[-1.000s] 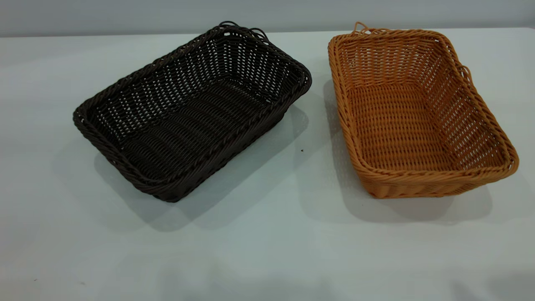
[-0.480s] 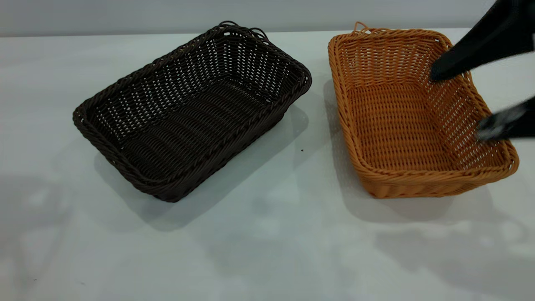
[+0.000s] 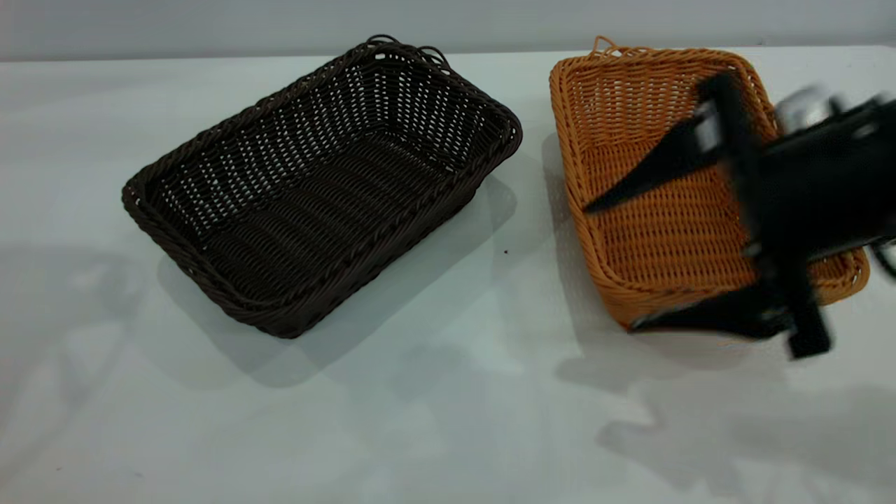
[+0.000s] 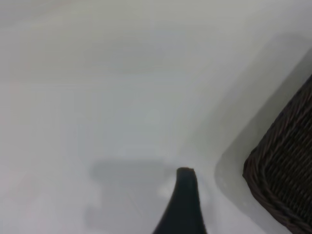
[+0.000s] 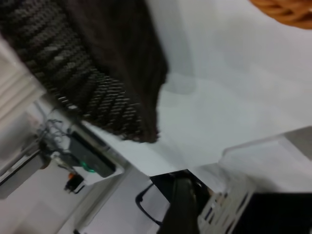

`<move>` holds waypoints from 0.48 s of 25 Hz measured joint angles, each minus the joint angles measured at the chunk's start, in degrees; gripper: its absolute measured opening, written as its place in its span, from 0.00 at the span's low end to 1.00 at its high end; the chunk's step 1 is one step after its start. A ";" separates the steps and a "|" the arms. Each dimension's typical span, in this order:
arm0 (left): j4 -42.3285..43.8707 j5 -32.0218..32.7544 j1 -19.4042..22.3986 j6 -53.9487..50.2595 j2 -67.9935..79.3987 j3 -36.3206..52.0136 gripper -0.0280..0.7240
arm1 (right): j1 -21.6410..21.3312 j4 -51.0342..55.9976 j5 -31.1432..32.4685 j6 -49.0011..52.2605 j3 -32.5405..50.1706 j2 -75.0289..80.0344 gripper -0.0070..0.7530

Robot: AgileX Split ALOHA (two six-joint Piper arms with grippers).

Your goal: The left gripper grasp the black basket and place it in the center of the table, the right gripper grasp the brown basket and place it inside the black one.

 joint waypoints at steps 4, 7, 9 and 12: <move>-0.03 -0.64 0.00 0.00 0.51 -0.05 0.83 | 3.83 0.59 -5.59 4.49 -3.81 4.39 0.78; -0.07 -1.16 0.00 0.00 0.51 -0.05 0.83 | 5.91 0.74 -11.73 8.92 -6.06 5.19 0.78; -0.11 -1.56 0.00 0.00 0.51 -0.05 0.83 | 6.77 0.79 -15.94 11.76 -7.11 5.19 0.78; -0.11 -2.12 0.00 0.00 0.51 -0.05 0.83 | 7.08 1.01 -22.23 15.71 -7.81 5.26 0.78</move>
